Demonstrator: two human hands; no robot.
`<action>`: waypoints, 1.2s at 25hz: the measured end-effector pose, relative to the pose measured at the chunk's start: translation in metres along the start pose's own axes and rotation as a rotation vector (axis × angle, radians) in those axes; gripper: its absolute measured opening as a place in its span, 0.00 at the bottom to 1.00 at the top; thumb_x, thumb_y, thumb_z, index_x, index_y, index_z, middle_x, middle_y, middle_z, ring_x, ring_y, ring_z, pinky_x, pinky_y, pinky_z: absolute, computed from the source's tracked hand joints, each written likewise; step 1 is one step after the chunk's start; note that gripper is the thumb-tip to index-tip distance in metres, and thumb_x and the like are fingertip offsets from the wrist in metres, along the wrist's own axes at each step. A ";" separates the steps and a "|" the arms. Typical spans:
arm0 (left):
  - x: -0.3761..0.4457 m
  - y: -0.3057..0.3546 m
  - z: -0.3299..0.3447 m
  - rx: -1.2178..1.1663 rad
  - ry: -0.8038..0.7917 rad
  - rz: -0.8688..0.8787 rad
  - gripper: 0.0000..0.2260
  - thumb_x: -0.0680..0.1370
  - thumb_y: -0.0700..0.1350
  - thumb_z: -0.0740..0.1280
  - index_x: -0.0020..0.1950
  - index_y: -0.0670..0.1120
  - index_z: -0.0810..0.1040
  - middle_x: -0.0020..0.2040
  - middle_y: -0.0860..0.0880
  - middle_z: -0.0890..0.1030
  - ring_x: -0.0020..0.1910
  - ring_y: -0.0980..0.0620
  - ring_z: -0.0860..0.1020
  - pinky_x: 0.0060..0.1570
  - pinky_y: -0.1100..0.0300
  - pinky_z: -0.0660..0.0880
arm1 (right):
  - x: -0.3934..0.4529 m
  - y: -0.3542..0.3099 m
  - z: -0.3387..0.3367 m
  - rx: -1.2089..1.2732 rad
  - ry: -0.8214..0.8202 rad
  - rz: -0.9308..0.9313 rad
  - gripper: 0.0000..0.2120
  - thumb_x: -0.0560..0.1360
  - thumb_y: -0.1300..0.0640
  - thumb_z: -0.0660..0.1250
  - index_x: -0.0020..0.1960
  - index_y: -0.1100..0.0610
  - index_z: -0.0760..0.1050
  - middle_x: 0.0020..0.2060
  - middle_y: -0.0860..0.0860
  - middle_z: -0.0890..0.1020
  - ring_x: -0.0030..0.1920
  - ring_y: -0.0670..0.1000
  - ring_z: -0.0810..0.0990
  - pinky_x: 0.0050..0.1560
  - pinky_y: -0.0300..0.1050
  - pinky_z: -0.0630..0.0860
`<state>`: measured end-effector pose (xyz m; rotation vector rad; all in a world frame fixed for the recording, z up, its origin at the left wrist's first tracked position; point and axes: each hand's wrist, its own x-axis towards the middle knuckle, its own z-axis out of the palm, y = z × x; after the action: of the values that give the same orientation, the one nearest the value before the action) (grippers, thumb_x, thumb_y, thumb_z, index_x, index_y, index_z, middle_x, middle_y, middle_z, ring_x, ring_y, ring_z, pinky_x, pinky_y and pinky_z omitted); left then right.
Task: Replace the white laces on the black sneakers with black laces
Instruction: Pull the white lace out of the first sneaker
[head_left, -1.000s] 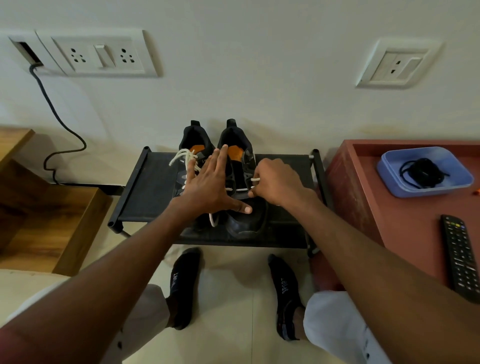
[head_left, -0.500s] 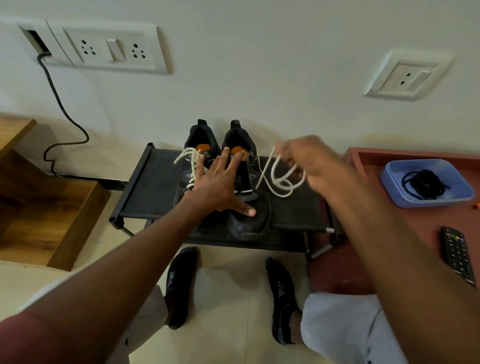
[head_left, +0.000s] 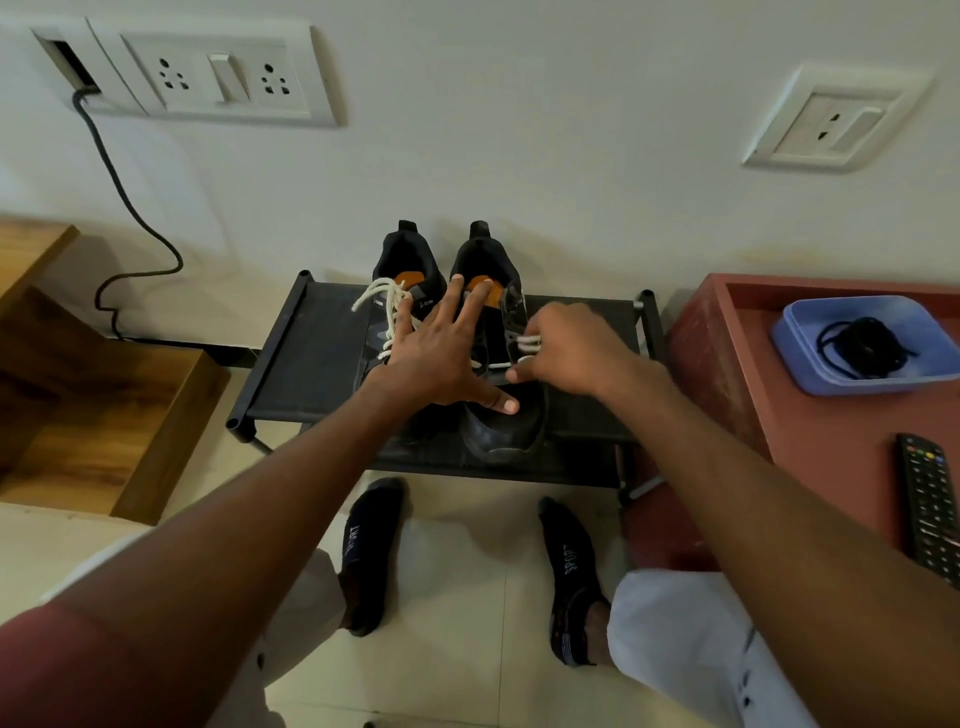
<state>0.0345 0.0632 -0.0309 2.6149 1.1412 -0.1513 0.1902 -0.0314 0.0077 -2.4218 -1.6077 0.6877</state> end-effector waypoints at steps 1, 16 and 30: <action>0.000 0.000 0.001 -0.005 0.001 0.007 0.68 0.59 0.77 0.74 0.83 0.57 0.34 0.85 0.46 0.36 0.83 0.41 0.54 0.78 0.33 0.35 | 0.002 -0.001 0.010 -0.046 -0.017 0.023 0.23 0.68 0.44 0.83 0.55 0.55 0.80 0.47 0.53 0.83 0.46 0.55 0.83 0.50 0.52 0.81; -0.003 0.001 0.001 -0.060 -0.016 0.024 0.62 0.60 0.73 0.78 0.83 0.59 0.45 0.84 0.44 0.37 0.81 0.34 0.60 0.80 0.35 0.39 | 0.005 0.024 -0.093 1.368 0.471 0.165 0.15 0.86 0.61 0.58 0.41 0.58 0.73 0.33 0.55 0.79 0.36 0.56 0.80 0.32 0.41 0.75; 0.019 0.050 -0.018 -0.473 0.119 0.187 0.46 0.67 0.68 0.77 0.79 0.53 0.63 0.73 0.53 0.75 0.74 0.49 0.72 0.76 0.42 0.61 | -0.015 0.022 -0.071 1.122 0.222 -0.006 0.10 0.81 0.58 0.71 0.55 0.66 0.81 0.47 0.60 0.88 0.42 0.54 0.87 0.41 0.50 0.83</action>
<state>0.0838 0.0497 -0.0069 2.3062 0.8339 0.2828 0.2357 -0.0455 0.0669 -1.5647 -0.7658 0.9292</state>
